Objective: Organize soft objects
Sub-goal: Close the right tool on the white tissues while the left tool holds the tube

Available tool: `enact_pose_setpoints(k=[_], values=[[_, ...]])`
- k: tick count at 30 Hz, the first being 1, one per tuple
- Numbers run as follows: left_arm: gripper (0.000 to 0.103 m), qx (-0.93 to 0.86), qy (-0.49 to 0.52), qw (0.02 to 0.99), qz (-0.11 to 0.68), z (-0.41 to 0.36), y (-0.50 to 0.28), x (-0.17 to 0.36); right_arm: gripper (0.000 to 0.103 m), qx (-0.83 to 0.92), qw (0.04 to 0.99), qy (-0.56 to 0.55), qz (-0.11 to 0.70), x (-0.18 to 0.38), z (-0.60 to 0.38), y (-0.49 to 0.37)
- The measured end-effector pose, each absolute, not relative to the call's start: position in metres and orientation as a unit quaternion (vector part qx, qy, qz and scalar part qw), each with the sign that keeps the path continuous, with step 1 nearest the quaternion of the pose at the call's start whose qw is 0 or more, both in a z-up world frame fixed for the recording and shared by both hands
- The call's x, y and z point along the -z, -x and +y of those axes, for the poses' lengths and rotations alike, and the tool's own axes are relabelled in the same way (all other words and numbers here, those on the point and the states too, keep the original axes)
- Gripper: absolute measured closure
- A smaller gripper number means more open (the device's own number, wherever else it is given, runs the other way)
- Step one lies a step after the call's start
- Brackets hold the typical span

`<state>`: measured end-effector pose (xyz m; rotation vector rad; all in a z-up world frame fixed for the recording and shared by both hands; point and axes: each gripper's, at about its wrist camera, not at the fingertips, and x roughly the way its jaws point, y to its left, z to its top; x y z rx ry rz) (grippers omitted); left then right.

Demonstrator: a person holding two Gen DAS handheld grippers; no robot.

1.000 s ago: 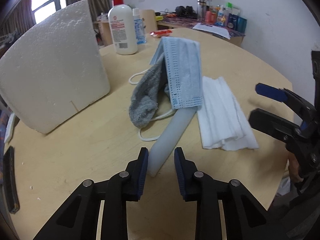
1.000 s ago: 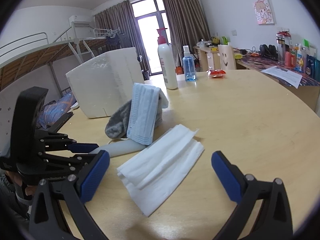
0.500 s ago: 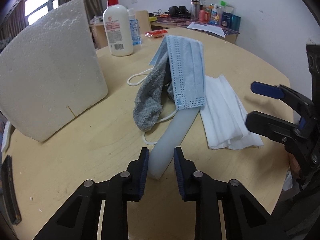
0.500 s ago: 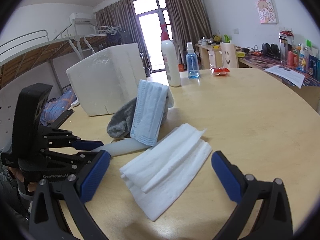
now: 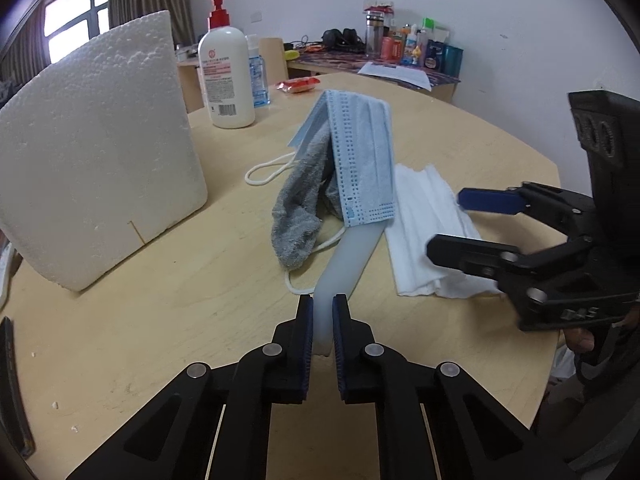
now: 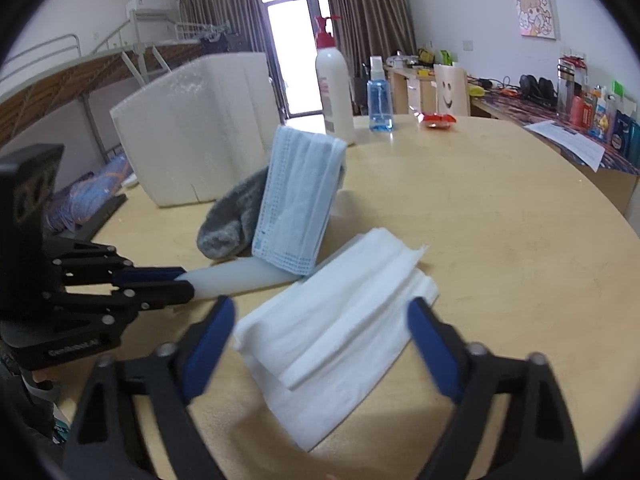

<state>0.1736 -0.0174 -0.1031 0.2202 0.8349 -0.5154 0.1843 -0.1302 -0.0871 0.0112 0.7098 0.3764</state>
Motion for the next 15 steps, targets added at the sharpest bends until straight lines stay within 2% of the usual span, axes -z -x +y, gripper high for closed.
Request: enact_pose_setpoints(k=[2,10,15], values=[[0.095,0.255,-0.105,0.876,0.397,-0.0179,-0.1717,0.1026,0.028,-0.176,0.918,0.000,0.354,0.0882,-0.1284,-0.1848],[0.096,0.292,-0.096,0.864,0.399,-0.0194,-0.1684,0.1025,0.062,-0.157,0.912,0.020,0.378,0.0910,-0.1221,-0.1841],[0.096,0.291,-0.097,0.865,0.397,-0.0213,-0.1688,0.1020,0.080,-0.148,0.911,0.030,0.384,0.0899,-0.1225,-0.1834]])
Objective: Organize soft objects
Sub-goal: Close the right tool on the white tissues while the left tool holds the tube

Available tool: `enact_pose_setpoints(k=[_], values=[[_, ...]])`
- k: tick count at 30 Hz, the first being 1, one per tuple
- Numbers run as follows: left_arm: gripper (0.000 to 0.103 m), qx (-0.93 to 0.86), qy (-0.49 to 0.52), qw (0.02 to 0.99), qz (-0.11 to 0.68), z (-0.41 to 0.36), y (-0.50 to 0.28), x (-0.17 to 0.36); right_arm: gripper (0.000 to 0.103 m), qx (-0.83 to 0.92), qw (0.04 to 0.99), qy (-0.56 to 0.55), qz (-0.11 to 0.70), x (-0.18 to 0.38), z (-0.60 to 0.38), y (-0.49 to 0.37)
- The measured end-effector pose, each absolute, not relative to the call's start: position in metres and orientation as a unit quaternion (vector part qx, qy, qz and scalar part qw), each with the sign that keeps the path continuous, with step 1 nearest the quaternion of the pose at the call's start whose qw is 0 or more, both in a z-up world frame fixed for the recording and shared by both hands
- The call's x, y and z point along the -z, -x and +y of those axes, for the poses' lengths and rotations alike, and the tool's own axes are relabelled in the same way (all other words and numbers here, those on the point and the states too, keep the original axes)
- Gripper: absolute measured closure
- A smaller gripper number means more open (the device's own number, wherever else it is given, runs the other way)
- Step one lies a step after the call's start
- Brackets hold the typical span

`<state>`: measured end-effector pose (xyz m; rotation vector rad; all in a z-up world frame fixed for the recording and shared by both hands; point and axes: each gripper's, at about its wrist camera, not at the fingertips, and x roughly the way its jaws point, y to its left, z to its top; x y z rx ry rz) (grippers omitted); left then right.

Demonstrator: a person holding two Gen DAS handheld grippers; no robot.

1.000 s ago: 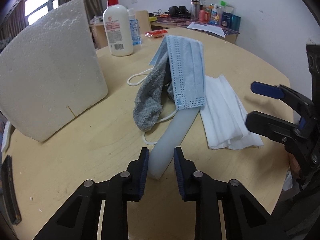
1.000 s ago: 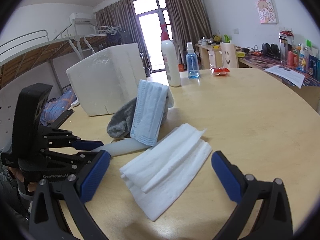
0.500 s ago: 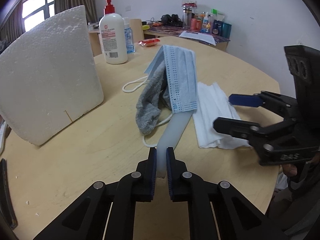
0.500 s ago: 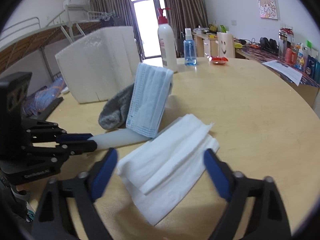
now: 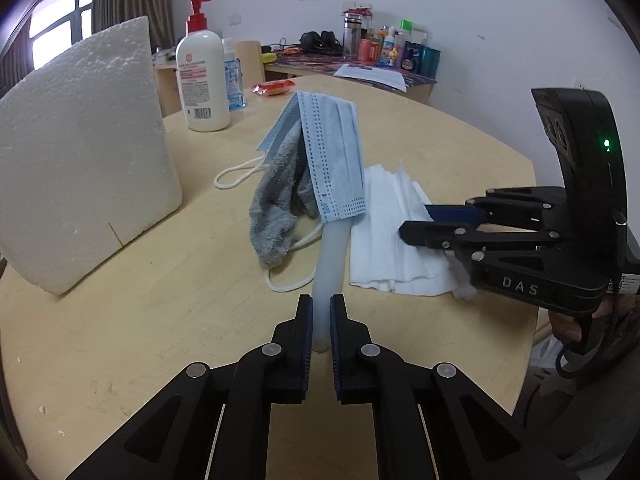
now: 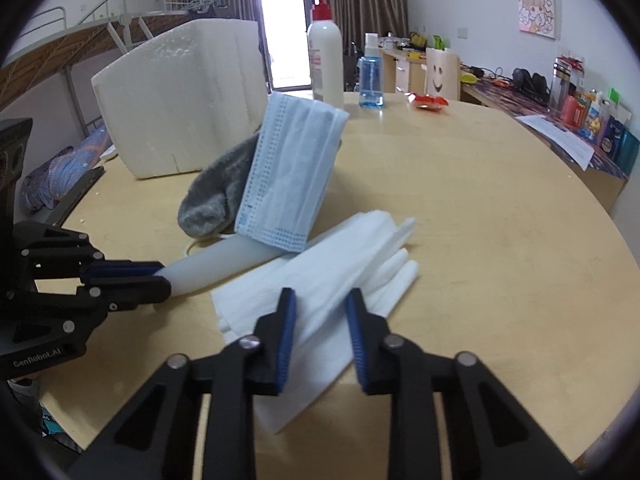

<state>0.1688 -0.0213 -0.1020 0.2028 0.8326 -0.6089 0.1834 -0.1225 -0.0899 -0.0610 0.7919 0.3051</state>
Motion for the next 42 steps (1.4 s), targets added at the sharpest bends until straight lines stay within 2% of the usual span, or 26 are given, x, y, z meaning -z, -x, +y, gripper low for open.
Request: enact_pose_setpoints(k=[1,3,5,7,9,12,14,15,16,21,23,25,29,31,42], values=[[0.095,0.293,-0.093,0.864,0.400,-0.020,-0.170,0.102,0.087,-0.146,0.910,0.029,0.386,0.090,-0.124,-0.184],[0.093,0.292,-0.088,0.864,0.400,-0.019,-0.171,0.102,0.091,-0.140,0.910,0.025,0.389,0.089,-0.129,-0.184],[0.082,0.294,-0.088,0.864,0.398,-0.019,-0.170,0.101,0.091,-0.128,0.913,0.026,0.387,0.088,-0.137,-0.182],[0.062,0.298,-0.089,0.864,0.396,-0.021,-0.169,0.101,0.090,-0.118,0.914,0.018,0.387,0.086,-0.146,-0.183],[0.058,0.305,-0.092,0.862,0.394,-0.025,-0.168,0.101,0.090,-0.117,0.915,0.012,0.386,0.085,-0.152,-0.180],[0.058,0.301,-0.100,0.861,0.397,-0.031,-0.170,0.103,0.087,-0.131,0.916,0.004,0.378,0.080,-0.150,-0.177],[0.058,0.294,-0.104,0.862,0.399,-0.033,-0.172,0.105,0.066,-0.139,0.918,0.011,0.371,0.079,-0.144,-0.174],[0.058,0.291,-0.106,0.863,0.399,-0.033,-0.173,0.105,0.050,-0.142,0.918,0.014,0.370,0.079,-0.142,-0.173],[0.058,0.290,-0.105,0.862,0.401,-0.034,-0.174,0.106,0.044,-0.147,0.918,0.015,0.368,0.079,-0.140,-0.173],[0.060,0.275,-0.110,0.863,0.409,-0.033,-0.178,0.110,0.044,-0.153,0.916,0.014,0.370,0.083,-0.136,-0.175],[0.067,0.275,-0.109,0.863,0.410,-0.032,-0.177,0.110,0.044,-0.151,0.916,0.015,0.372,0.084,-0.136,-0.177],[0.081,0.266,-0.114,0.866,0.408,-0.031,-0.177,0.110,0.044,-0.149,0.915,0.015,0.374,0.085,-0.136,-0.178],[0.087,0.265,-0.118,0.866,0.406,-0.030,-0.177,0.110,0.044,-0.141,0.914,0.017,0.380,0.088,-0.137,-0.182],[0.094,0.263,-0.129,0.869,0.398,-0.033,-0.174,0.109,0.044,-0.140,0.913,0.018,0.383,0.089,-0.138,-0.182],[0.094,0.284,-0.129,0.878,0.364,-0.038,-0.162,0.094,0.043,-0.128,0.914,0.055,0.380,0.093,-0.129,-0.178]])
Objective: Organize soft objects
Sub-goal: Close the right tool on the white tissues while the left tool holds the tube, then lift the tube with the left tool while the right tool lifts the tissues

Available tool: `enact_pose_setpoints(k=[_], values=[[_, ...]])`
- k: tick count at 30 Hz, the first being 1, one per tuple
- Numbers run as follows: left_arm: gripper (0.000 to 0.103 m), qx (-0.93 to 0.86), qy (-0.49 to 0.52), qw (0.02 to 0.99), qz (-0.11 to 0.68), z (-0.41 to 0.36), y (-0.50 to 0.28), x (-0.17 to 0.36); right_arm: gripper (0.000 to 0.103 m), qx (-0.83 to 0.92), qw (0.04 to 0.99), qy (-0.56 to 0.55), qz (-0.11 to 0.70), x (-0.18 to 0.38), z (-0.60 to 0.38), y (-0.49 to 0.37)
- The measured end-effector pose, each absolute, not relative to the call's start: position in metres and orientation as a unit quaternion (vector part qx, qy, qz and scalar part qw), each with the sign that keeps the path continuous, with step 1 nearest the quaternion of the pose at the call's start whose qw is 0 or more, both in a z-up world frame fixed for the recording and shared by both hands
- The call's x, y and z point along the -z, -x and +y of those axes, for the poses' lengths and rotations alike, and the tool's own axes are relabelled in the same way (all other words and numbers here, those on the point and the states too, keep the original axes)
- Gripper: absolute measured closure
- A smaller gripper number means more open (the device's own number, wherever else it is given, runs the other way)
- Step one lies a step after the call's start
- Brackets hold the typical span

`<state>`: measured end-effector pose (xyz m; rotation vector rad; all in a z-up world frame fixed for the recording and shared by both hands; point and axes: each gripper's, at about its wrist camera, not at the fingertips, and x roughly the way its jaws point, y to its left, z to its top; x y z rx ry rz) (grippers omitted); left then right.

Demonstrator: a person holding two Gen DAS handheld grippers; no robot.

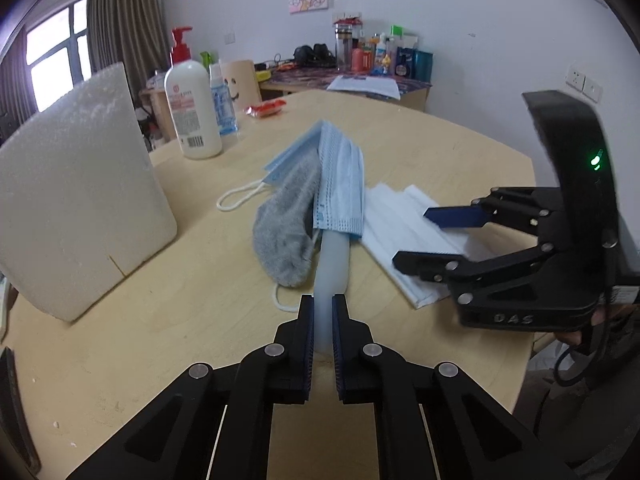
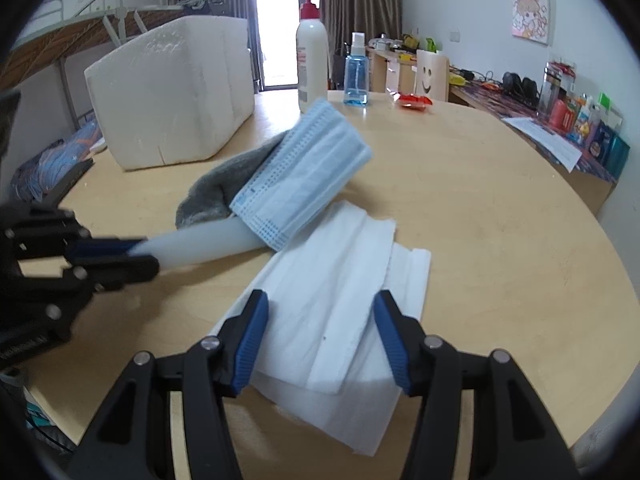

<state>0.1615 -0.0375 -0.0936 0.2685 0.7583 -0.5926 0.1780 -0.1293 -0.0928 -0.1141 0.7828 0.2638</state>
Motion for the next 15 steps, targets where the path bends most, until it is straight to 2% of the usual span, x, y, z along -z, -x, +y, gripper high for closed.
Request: enact_pose_setpoints(k=[2,4,5,6,7,15], values=[[0.094,0.283,-0.130,0.880,0.358,-0.038,-0.159,0.090,0.044,-0.126,0.913,0.059,0.383,0.093,-0.129,-0.178],[0.094,0.285,-0.129,0.882,0.353,-0.038,-0.156,0.086,0.064,-0.121,0.913,0.058,0.385,0.091,-0.131,-0.178],[0.094,0.286,-0.128,0.882,0.352,-0.038,-0.155,0.085,0.069,-0.119,0.913,0.057,0.385,0.091,-0.132,-0.178],[0.094,0.287,-0.127,0.883,0.350,-0.038,-0.154,0.084,0.083,-0.116,0.914,0.054,0.386,0.090,-0.134,-0.179],[0.094,0.289,-0.127,0.883,0.348,-0.038,-0.153,0.082,0.091,-0.115,0.914,0.050,0.386,0.090,-0.136,-0.179],[0.094,0.296,-0.112,0.891,0.325,-0.039,-0.145,0.064,0.093,-0.120,0.925,0.018,0.361,0.075,-0.153,-0.173]])
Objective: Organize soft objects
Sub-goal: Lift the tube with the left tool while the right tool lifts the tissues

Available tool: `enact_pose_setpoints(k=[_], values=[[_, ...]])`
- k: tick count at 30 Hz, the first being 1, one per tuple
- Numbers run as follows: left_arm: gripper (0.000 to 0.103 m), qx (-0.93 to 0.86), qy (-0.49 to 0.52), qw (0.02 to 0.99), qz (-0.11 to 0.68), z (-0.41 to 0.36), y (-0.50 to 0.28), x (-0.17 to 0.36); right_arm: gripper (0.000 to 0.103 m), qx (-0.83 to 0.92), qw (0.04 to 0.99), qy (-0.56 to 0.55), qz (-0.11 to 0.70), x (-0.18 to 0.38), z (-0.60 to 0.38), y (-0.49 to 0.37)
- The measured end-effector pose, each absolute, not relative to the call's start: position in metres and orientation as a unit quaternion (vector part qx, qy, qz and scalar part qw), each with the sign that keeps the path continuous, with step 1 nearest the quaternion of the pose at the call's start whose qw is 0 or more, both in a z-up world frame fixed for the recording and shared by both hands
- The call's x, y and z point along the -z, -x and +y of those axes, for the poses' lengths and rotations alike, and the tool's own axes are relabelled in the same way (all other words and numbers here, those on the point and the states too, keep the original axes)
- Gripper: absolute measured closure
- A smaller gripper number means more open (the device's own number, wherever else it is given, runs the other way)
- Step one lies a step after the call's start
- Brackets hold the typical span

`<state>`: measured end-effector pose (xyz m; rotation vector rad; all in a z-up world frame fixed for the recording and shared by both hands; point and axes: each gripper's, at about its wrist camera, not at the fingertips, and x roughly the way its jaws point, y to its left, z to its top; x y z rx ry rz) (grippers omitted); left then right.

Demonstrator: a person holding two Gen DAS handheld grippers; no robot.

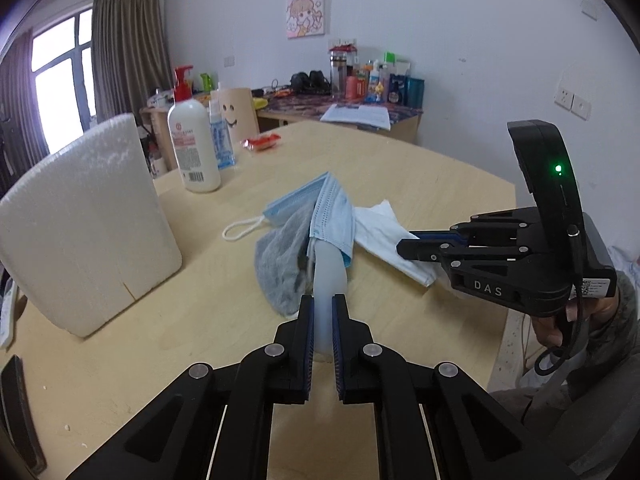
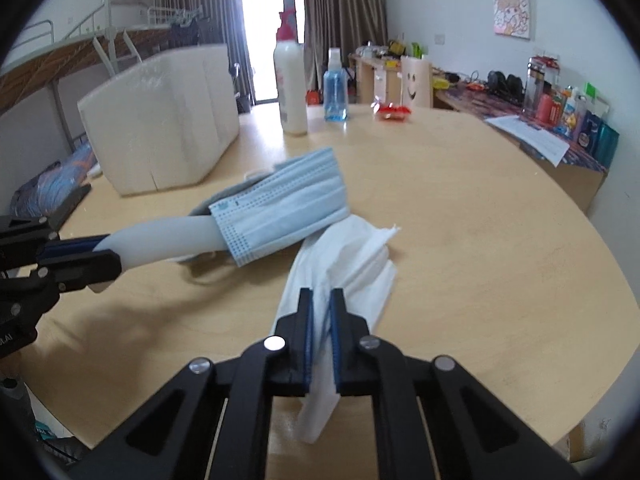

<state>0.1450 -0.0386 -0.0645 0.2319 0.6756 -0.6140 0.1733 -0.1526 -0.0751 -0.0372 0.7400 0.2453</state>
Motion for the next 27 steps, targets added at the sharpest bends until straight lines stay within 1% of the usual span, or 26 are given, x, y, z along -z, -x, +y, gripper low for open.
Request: enact_pose_setpoints(k=[7,11,16,27], values=[[0.094,0.290,-0.106,0.907,0.288,-0.034,-0.134,0.036,0.093,-0.116,0.935,0.006,0.335,0.059,-0.163,-0.166],[0.094,0.291,-0.096,0.918,0.252,-0.030,-0.127,0.014,0.093,-0.115,0.941,0.000,0.320,0.051,-0.166,-0.162],[0.094,0.270,-0.134,0.910,0.283,-0.041,-0.127,0.032,0.093,-0.115,0.944,-0.008,0.309,0.047,-0.170,-0.157],[0.094,0.247,-0.117,0.923,0.272,-0.028,-0.123,0.028,0.093,-0.126,0.948,-0.007,0.291,0.039,-0.167,-0.152]])
